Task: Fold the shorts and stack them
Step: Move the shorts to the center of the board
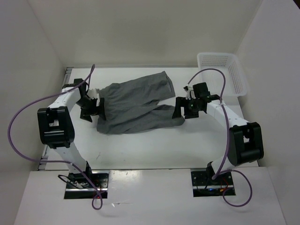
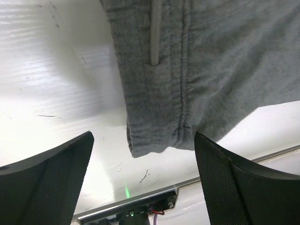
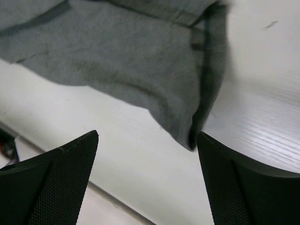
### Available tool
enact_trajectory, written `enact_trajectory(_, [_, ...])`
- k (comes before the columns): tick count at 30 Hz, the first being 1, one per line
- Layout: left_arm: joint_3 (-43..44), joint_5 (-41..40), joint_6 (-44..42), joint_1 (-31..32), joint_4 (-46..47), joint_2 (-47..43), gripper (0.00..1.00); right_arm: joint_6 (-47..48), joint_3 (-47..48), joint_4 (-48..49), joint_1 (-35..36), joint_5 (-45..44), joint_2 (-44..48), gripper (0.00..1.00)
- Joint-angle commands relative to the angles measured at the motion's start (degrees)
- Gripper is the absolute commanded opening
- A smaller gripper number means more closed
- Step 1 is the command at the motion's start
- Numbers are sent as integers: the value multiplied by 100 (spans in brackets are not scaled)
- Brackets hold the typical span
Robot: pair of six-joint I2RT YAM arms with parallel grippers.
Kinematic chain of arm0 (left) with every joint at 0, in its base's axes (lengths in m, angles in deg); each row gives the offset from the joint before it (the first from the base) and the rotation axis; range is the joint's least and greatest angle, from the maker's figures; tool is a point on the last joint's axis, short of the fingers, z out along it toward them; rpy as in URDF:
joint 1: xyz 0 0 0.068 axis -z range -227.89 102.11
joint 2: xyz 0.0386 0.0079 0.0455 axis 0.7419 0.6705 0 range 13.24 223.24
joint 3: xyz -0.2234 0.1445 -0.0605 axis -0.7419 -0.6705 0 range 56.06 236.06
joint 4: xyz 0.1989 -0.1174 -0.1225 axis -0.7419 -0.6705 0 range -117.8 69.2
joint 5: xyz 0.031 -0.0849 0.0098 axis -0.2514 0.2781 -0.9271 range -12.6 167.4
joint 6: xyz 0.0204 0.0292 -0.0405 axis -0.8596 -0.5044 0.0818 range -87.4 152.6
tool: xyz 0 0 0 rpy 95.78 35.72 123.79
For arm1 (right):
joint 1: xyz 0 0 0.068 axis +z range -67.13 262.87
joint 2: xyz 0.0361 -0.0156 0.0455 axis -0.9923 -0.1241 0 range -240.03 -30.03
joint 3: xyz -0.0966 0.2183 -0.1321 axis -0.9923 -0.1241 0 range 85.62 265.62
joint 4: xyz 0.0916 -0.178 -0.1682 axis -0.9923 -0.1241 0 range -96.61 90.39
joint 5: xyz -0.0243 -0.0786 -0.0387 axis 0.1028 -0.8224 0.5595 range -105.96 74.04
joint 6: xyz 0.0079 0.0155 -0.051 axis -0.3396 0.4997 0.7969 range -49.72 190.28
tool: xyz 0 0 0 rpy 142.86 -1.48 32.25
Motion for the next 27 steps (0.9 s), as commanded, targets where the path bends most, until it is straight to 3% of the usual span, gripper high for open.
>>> enact_trajectory(1, [-121, 243, -25, 4, -68, -280, 94, -257, 321, 168, -30, -969, 140, 90])
enact_trajectory(4, [-183, 120, -25, 4, -314, -490, 94, -268, 524, 344, -30, -2165, 140, 84])
enact_trajectory(6, [-235, 189, -25, 4, -437, -701, 96, -154, 638, 415, -30, -2380, 79, 81])
enact_trajectory(9, [-445, 436, -25, 82, -666, -624, 96, -21, 569, 755, -30, -1776, -166, 76])
enact_trajectory(12, [-762, 137, -25, 153, -474, -482, 96, -21, 384, 1239, -30, -1520, -526, 65])
enact_trajectory(16, [-833, 181, -25, 153, -341, -482, 96, 260, 620, 1399, -30, -1072, -1079, 64])
enact_trajectory(19, [-886, 233, -25, 153, -288, -360, 85, 260, 779, 1399, -30, -940, -1440, 66])
enact_trajectory(20, [-886, 234, -25, 153, -288, -307, 74, 260, 927, 1399, 22, -869, -1512, 66])
enact_trajectory(21, [-834, 234, -25, 153, -358, -246, 70, 391, 981, 1399, 22, -677, -1564, 66])
enact_trajectory(24, [-833, 382, -25, 153, -420, -193, 62, 392, 1043, 1337, 146, -352, -1626, 66])
enact_trajectory(26, [-772, 445, -25, 153, -420, -140, 53, 392, 982, 1276, 198, -193, -1626, 59])
enact_trajectory(27, [-772, 445, -25, 153, -420, -70, 49, 392, 981, 1276, 198, -105, -1626, 50])
